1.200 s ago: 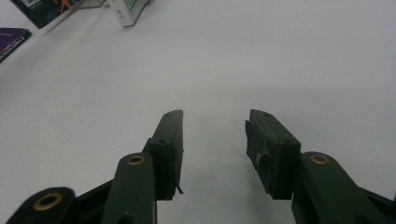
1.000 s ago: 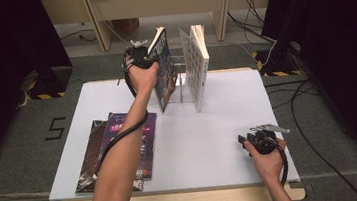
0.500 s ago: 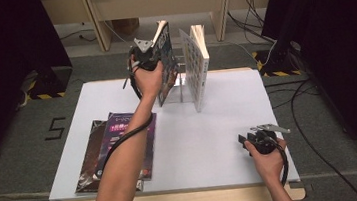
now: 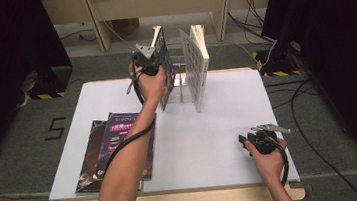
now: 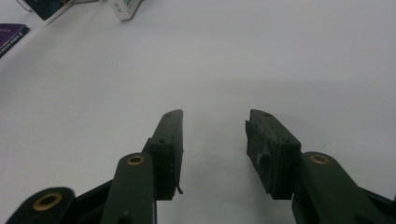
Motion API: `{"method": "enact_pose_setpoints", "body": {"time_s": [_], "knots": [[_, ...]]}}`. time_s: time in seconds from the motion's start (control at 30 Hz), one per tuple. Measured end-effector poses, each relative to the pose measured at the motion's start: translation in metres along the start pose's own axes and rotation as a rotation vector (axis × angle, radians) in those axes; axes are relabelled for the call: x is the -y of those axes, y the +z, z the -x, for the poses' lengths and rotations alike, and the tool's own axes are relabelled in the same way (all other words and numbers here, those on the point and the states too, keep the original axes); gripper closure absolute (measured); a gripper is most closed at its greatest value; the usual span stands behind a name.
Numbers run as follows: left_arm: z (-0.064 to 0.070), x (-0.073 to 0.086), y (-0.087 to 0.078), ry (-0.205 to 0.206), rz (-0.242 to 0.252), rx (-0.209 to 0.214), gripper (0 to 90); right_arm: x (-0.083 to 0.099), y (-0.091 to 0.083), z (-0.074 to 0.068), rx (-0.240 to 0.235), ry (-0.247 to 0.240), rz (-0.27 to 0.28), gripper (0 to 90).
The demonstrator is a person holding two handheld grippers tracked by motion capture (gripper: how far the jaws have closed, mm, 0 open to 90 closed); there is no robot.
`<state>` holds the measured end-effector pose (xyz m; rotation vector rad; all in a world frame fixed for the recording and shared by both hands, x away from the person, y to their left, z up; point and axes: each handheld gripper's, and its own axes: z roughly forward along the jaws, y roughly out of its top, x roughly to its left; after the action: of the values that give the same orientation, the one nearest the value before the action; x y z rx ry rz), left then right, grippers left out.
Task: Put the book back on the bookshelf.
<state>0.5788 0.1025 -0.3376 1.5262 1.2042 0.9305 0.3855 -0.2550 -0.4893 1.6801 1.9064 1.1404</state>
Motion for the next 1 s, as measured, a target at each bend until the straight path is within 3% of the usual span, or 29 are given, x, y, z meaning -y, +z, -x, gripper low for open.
{"method": "enact_pose_setpoints", "body": {"time_s": [0.17, 0.27, 0.5, 0.53, 0.93, 1.0], "knots": [[-0.005, -0.002, -0.002, -0.027, -0.012, 0.023, 76.3, 0.000, 0.000, -0.001, 0.002, -0.011, 0.003, 56.2], [-0.007, -0.002, -0.004, -0.033, -0.012, 0.026, 69.9, 0.000, 0.000, -0.002, -0.001, 0.000, -0.001, 56.2], [-0.010, -0.003, -0.011, -0.070, -0.007, 0.074, 57.5, -0.001, 0.000, -0.002, 0.003, -0.015, 0.006, 56.2], [-0.010, -0.003, -0.013, -0.074, -0.012, 0.080, 56.1, -0.001, -0.001, -0.003, 0.005, 0.000, 0.002, 56.2], [-0.020, 0.003, -0.039, -0.161, -0.046, 0.145, 50.0, -0.003, -0.002, -0.008, 0.006, -0.022, 0.015, 56.2], [-0.021, 0.004, -0.045, -0.157, -0.055, 0.145, 49.2, -0.003, -0.003, -0.008, 0.009, -0.028, 0.016, 56.2]]}}
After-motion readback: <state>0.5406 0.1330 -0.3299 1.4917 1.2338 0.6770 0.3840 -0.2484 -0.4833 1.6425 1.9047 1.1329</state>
